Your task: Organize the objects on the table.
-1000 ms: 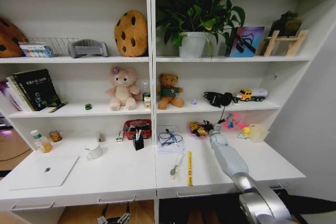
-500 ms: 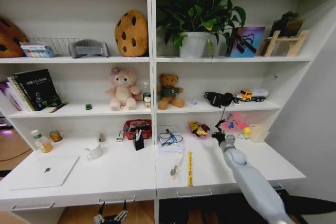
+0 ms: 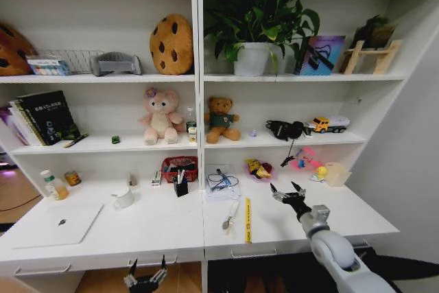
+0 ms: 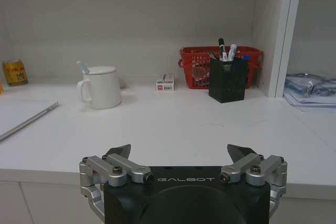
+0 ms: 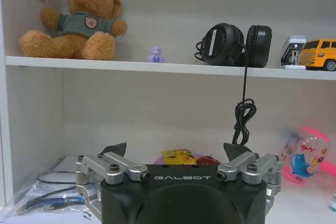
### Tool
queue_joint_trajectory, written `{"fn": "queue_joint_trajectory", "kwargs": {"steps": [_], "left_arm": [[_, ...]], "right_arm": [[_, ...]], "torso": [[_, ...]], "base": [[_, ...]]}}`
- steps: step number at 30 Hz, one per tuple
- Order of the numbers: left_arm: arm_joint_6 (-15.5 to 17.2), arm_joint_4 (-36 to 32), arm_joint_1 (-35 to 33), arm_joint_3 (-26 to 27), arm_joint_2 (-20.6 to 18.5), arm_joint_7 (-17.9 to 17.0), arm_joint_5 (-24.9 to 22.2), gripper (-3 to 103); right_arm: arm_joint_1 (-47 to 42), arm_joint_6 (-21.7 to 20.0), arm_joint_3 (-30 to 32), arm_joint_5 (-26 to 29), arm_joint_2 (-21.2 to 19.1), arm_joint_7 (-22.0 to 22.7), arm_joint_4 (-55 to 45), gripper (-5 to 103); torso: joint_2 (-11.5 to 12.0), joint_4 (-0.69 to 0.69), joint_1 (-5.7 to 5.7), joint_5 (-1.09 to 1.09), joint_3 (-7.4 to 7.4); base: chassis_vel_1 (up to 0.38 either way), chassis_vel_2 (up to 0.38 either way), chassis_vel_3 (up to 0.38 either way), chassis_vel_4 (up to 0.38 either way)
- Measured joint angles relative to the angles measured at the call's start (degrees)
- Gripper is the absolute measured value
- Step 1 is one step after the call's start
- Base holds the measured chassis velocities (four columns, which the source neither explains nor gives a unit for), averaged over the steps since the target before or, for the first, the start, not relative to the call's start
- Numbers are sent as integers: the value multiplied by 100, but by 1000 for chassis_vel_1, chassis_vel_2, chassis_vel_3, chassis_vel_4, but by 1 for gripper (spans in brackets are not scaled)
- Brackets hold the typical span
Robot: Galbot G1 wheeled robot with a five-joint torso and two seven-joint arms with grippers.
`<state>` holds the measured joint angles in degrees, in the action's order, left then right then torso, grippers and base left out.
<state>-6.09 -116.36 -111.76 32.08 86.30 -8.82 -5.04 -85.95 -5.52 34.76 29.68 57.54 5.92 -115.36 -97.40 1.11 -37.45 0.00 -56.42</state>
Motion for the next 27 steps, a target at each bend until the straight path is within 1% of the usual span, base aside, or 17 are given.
{"fn": "queue_joint_trajectory", "kwargs": {"steps": [2, 5, 6, 7, 8, 9, 10, 12, 14, 15, 16, 19, 21, 23, 24, 26, 27], "left_arm": [[-1, -80, 36, 60, -39, -4, -74, 100], [-22, -403, 170, 378, -208, 118, -187, 100], [-16, -498, 202, 483, -267, 156, -220, 100], [35, -741, 267, 819, -466, 234, -345, 100], [35, -741, 267, 819, -466, 234, -345, 100], [98, -872, 270, 965, -560, 288, -496, 100], [203, -1256, 247, 1398, -806, 294, -896, 100], [262, -1392, 223, 1545, -900, 306, -1032, 100], [427, -1712, 154, 1830, -1099, 329, -1342, 100], [547, -1832, 105, 1907, -1131, 330, -1437, 100], [547, -1832, 105, 1907, -1131, 330, -1437, 100], [864, -2131, -67, 2002, -1091, 344, -1680, 100], [864, -2131, -67, 2002, -1091, 344, -1680, 100], [1050, -2220, -112, 2023, -1094, 345, -1829, 100], [1050, -2220, -112, 2023, -1094, 345, -1829, 100], [1150, -2220, -96, 2087, -1114, 336, -1906, 100], [1150, -2220, -96, 2087, -1114, 336, -1906, 100]], "right_arm": [[-177, 23, 90, -47, 74, 0, -160, 100], [-704, 104, 290, -149, 249, -13, -519, 100], [-830, 117, 337, -162, 296, -27, -609, 100], [-1117, 159, 421, -198, 406, -64, -815, 100], [-1117, 159, 421, -198, 406, -64, -815, 100], [-1223, 178, 450, -220, 475, -84, -901, 100], [-1434, 220, 472, -282, 629, -122, -1088, 100], [-1512, 235, 473, -319, 692, -132, -1149, 100], [-1669, 301, 445, -488, 876, -152, -1293, 100], [-1705, 329, 414, -586, 947, -165, -1329, 100], [-1705, 329, 414, -586, 947, -165, -1329, 100], [-1711, 396, 319, -765, 1048, -219, -1431, 100], [-1711, 396, 319, -765, 1048, -219, -1431, 100], [-1687, 627, 289, -856, 1045, -361, -1419, 100], [-1687, 627, 289, -856, 1045, -361, -1419, 100], [-1608, 919, 278, -917, 999, -540, -1339, 100], [-1608, 919, 278, -917, 999, -540, -1339, 100]], "torso": [[0, -1, 0, -2, 0], [1, 0, 0, -2, 0], [1, 2, -1, -2, 0], [0, 8, 0, 1, 0], [0, 8, 0, 1, 0], [1, 1, 0, -6, 0], [0, 3, -1, 4, 0], [0, 1, 0, 4, 0], [1, 1, -1, -3, 0], [0, 2, 0, -1, 0], [0, 2, 0, -1, 0], [0, -2, -1, -1, 0], [0, -2, -1, -1, 0], [1, 2, 0, -1, 0], [1, 2, 0, -1, 0], [1, 0, -1, -1, 0], [1, 0, -1, -1, 0]], "base": [[0, 0, 0, 0], [0, 0, 0, 0], [0, 0, 0, 0], [0, 0, 0, 0], [0, 0, 0, 0], [0, 0, 0, 0], [0, 0, 0, 0], [0, 0, 0, 0], [0, 0, 0, 0], [0, 0, 0, 0], [0, 0, 0, 0], [0, 0, 0, 0], [0, 0, 0, 0], [0, 0, 0, 0], [0, 0, 0, 0], [0, 0, 0, 0], [0, 0, 0, 0]]}}
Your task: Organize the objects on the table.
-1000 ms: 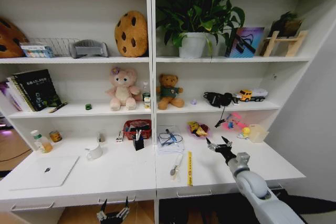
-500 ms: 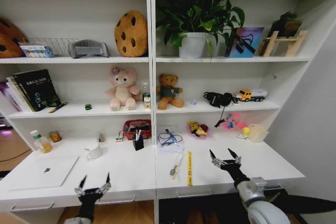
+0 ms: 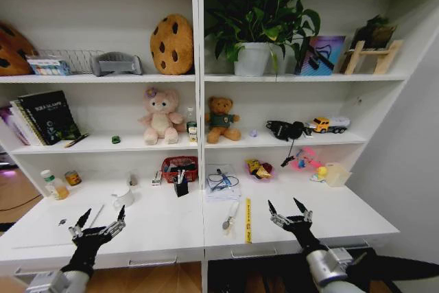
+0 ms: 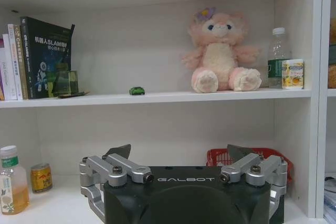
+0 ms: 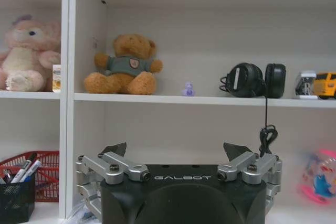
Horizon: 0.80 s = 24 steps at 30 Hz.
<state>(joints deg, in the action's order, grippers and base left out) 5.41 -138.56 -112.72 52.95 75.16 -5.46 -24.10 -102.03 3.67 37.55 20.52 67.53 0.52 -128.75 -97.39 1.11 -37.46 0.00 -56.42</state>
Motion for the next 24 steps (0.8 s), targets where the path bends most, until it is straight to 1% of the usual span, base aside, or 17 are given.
{"fn": "queue_joint_trajectory", "kwargs": {"steps": [2, 6, 12, 24], "left_arm": [[116, 3, 49, 43, -51, -47, -150, 100], [150, 45, 94, 57, -84, -52, -169, 100], [213, 68, 130, 47, -54, -66, -127, 100], [215, 77, 133, 36, -47, -72, -108, 100]], "right_arm": [[73, 232, 5, -35, -84, -133, 49, 100], [104, 240, 28, -97, -134, -110, 51, 100], [118, 175, 29, -114, -115, 44, 54, 100], [122, 156, 24, -109, -111, 53, 55, 100]], "torso": [[1, 1, 0, 0, 0], [1, 0, 0, 0, 0], [0, 1, 0, 0, 0], [1, 1, 0, 0, 0]], "base": [[0, 0, 0, 0], [0, 0, 0, 0], [0, 0, 0, 0], [0, 0, 0, 0]]}}
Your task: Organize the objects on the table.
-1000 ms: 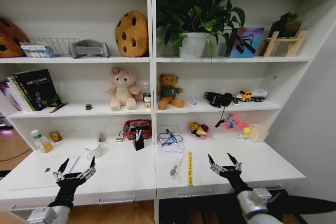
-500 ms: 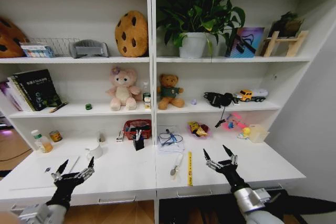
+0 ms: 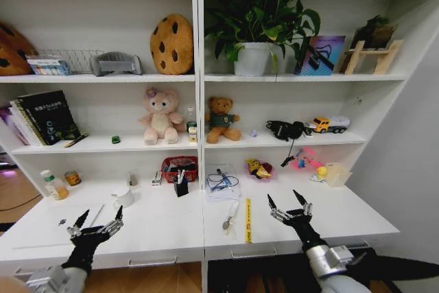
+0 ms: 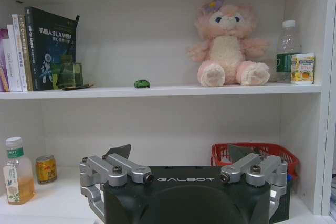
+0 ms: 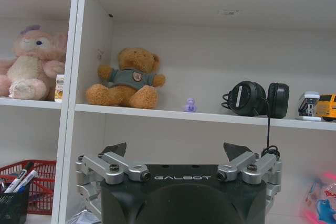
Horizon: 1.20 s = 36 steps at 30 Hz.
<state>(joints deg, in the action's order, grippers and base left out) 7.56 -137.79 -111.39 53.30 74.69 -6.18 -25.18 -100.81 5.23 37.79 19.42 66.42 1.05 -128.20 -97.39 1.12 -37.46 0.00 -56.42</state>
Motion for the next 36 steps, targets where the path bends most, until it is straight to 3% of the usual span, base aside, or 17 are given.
{"fn": "queue_joint_trajectory", "kwargs": {"steps": [36], "left_arm": [[-14, 10, -1, -8, 4, -2, 11, 100]], "right_arm": [[4, -11, -2, 12, 1, 7, 8, 100]], "torso": [[0, -2, 0, 0, 0]], "base": [[15, 19, 17, 17]]}}
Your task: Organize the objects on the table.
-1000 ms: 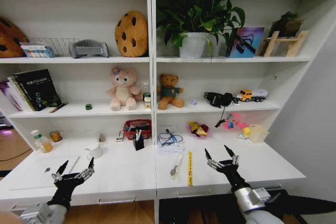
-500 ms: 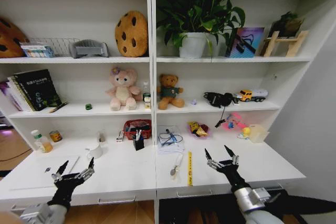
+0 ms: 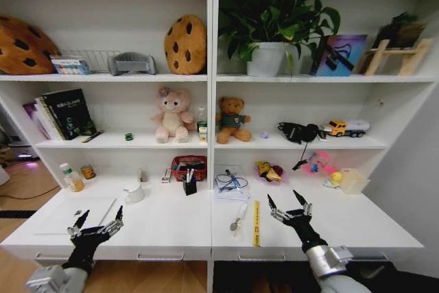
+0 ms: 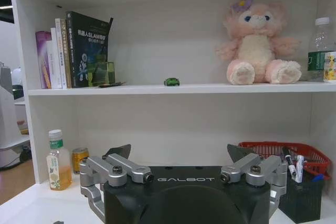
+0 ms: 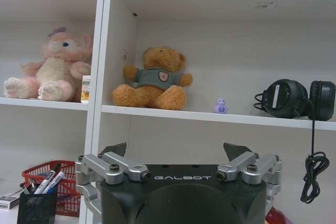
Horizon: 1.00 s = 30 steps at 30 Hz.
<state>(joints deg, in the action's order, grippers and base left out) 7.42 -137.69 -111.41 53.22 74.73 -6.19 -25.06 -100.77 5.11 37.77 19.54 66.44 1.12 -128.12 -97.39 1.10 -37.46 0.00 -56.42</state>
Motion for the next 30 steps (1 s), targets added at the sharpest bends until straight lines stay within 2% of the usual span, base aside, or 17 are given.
{"fn": "queue_joint_trajectory", "kwargs": {"steps": [3, 21, 27, 30], "left_arm": [[0, 0, 0, -1, 0, 0, 0, 100], [-1, 0, 0, -1, 0, 0, 0, 100], [-1, 0, 0, -1, 0, 1, 0, 100], [-1, 0, 0, -1, 0, 1, 1, 100]], "right_arm": [[0, 0, 0, 0, 0, 0, 0, 100], [-1, -1, 0, 0, 0, 0, 0, 100], [-1, 0, 0, 0, 0, 0, 1, 100], [-2, 0, 0, 0, 0, 0, 0, 100]], "torso": [[0, 4, 0, 0, 0], [-1, 2, 0, -1, 0], [-1, 5, 0, 0, 0], [-1, 2, 0, 0, 0]], "base": [[6, 12, 8, 18], [-31, -30, -32, -21], [-65, -76, -66, -74], [0, 0, 0, 0]]}}
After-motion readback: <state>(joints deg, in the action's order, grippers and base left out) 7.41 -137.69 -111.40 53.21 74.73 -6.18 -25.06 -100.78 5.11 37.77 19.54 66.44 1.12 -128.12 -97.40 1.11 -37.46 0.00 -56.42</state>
